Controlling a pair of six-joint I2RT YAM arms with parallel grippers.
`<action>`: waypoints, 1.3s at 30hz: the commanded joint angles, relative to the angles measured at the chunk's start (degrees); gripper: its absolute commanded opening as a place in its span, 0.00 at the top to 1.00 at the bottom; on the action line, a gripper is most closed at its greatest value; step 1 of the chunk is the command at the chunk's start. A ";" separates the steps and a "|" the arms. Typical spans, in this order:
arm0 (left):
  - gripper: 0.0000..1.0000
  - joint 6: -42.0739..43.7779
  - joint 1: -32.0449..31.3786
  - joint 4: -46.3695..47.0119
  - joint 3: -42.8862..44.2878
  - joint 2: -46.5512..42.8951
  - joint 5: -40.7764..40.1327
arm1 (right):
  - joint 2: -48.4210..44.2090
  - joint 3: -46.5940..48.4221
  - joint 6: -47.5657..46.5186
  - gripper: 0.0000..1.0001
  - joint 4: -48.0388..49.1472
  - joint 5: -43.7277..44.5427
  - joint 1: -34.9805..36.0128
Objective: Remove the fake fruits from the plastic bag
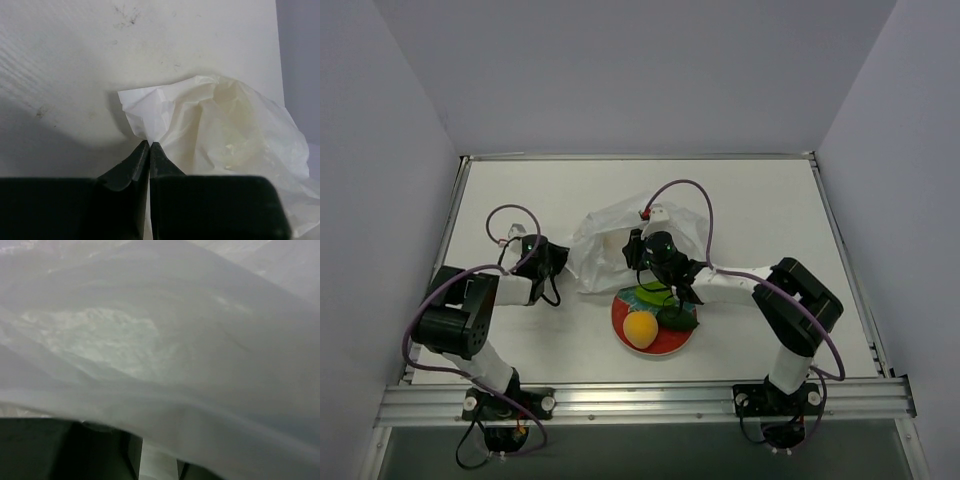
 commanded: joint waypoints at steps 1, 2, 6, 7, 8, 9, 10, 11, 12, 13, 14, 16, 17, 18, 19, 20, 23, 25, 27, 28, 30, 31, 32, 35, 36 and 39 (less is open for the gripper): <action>0.98 3.69 0.28 2.29 3.97 -5.46 3.38 | -1.99 0.36 0.49 0.77 1.94 0.64 0.28; 0.98 4.22 0.28 1.76 4.59 -7.64 4.79 | -1.99 0.01 0.75 0.74 2.81 1.25 0.28; 0.98 7.46 -1.39 -0.43 6.96 -14.86 9.80 | -2.95 -2.36 2.60 0.66 6.68 3.18 0.37; 0.97 8.69 -2.26 -1.57 7.31 -16.44 10.07 | -3.22 -2.89 3.21 0.64 7.47 3.80 0.37; 0.97 10.27 -3.84 -4.37 7.75 -19.15 9.64 | -3.39 -4.20 4.78 0.62 9.05 5.37 0.45; 0.98 13.07 -4.29 -5.87 7.58 -20.14 8.94 | -3.40 -4.74 5.49 0.58 9.85 6.08 0.45; 0.98 13.80 -4.29 -7.11 7.23 -20.32 7.28 | -3.31 -5.18 6.46 0.55 10.46 6.79 0.37; 0.98 14.06 -4.03 -7.90 5.75 -19.54 7.09 | -3.31 -5.70 7.95 0.50 10.99 7.75 0.37; 0.98 13.55 -1.85 -6.34 4.78 -17.88 7.96 | -3.31 -5.88 8.40 0.47 11.17 8.02 0.37; 0.98 13.28 -0.61 -3.72 3.73 -13.34 12.40 | -3.22 -5.97 8.75 0.45 11.35 8.11 0.37; 0.98 12.49 0.27 1.79 2.50 -11.03 14.27 | -3.31 -6.06 8.84 0.42 11.44 8.20 0.37; 0.98 10.73 1.51 6.05 2.31 -5.59 16.66 | -3.48 -6.15 8.67 0.41 11.35 8.03 0.54; 0.98 10.64 1.51 7.28 2.74 -4.69 17.36 | -3.66 -6.32 8.66 0.40 11.17 8.02 0.54; 0.98 10.73 1.42 7.38 3.88 -4.15 17.46 | -3.92 -6.76 8.58 0.40 11.09 8.11 0.54; 0.98 10.99 1.16 7.38 4.50 -3.89 17.46 | -4.44 -7.02 8.49 0.40 11.08 8.63 0.54; 0.98 11.43 1.07 6.08 5.20 -3.89 17.46 | -4.71 -7.29 8.40 0.39 10.91 8.90 0.54; 0.98 12.83 0.98 3.00 6.61 -4.50 15.53 | -5.77 -7.20 7.61 0.34 8.81 10.92 0.37; 0.97 13.28 1.07 1.07 6.09 -4.76 14.12 | -5.94 -6.24 6.56 0.32 6.62 12.32 0.28; 0.81 13.71 1.16 0.79 5.30 -5.03 13.94 | -6.03 -5.97 5.42 0.31 5.99 13.03 0.19; 0.74 13.72 1.33 0.44 4.34 -5.72 13.94 | -5.94 -5.28 3.93 0.31 4.59 13.12 0.02; 0.56 14.15 1.33 -0.26 3.63 -7.22 14.03 | -5.51 -3.70 1.56 0.35 2.05 11.11 -1.21; 0.51 14.59 1.33 -2.18 3.37 -9.49 13.77 | -5.42 -2.73 0.33 0.37 -1.10 10.93 -1.30; 0.46 15.12 1.25 -3.42 3.36 -10.73 13.50 | -5.33 -0.98 -2.03 0.42 -2.79 10.92 -1.48; 0.34 18.28 0.37 -10.88 4.24 -17.23 11.13 | -4.37 1.32 -3.38 0.44 -8.76 11.62 -2.01; 0.30 20.03 0.10 -13.16 4.68 -18.90 10.43 | -3.58 2.72 -3.20 0.44 -9.91 13.02 -2.27; 0.27 23.46 -0.77 -20.73 5.47 -25.49 8.32 | -2.26 3.43 -2.85 0.42 -10.01 13.91 -2.71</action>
